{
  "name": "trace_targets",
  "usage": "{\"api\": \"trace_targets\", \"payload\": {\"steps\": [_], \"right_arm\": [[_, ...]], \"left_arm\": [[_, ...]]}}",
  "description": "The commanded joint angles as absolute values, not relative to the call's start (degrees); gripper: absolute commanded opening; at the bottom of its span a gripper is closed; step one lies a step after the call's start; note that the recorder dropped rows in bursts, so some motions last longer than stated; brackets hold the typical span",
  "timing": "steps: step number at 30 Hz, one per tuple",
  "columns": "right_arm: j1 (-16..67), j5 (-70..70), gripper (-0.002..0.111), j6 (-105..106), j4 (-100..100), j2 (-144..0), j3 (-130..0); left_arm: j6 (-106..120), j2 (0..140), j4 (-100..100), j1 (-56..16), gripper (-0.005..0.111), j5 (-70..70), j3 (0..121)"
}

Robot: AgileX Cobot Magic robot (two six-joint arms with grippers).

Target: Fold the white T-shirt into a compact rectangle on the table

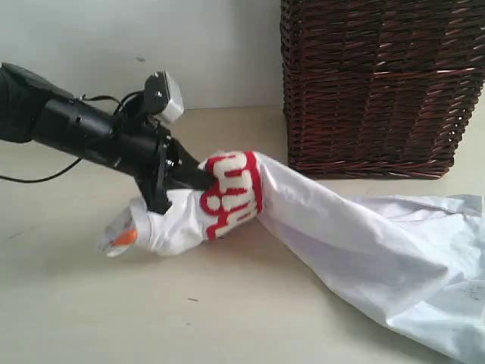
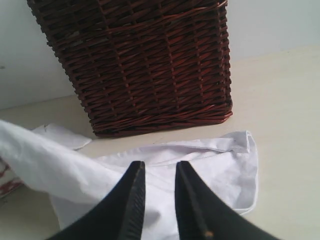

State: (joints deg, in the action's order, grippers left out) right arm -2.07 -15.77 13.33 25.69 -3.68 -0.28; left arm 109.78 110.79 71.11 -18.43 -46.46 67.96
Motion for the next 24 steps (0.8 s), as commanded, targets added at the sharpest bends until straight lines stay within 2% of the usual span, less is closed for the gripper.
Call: {"api": "trace_targets", "payload": {"steps": [1,3,6,8,13,14,16,20,24], "right_arm": [[-2.03,-15.81,0.023,13.36,25.78,-3.81,0.0],[-2.03,-15.81,0.023,13.36,25.78,-3.81,0.0],[-2.03,-15.81,0.023,13.36,25.78,-3.81,0.0],[-2.03,-15.81,0.023,13.36,25.78,-3.81,0.0],[-2.03,-15.81,0.023,13.36,25.78,-3.81,0.0],[-2.03,-15.81,0.023,13.36,25.78,-3.81,0.0],[-2.03,-15.81,0.023,13.36,25.78,-3.81,0.0],[-2.03,-15.81,0.023,13.36,25.78,-3.81,0.0],[-2.03,-15.81,0.023,13.36,25.78,-3.81,0.0]], "left_arm": [[109.33,116.33,80.47,-18.87,0.0,-42.8,73.46],[110.19,119.44,84.37,-19.75,0.001,-40.17,74.58],[113.48,122.89,90.36,-20.86,0.011,-34.17,74.82],[113.51,123.91,93.29,-21.26,0.025,-31.1,74.82],[113.51,121.77,98.17,-21.26,0.073,-30.67,74.82],[113.51,120.6,98.17,-21.26,0.078,-30.67,74.82],[113.51,117.86,96.67,-21.13,0.077,-30.56,74.82],[106.07,110.08,85.16,-21.13,0.062,-32.95,74.27],[91.1,104.61,65.78,-21.13,0.059,-47.67,71.6]]}}
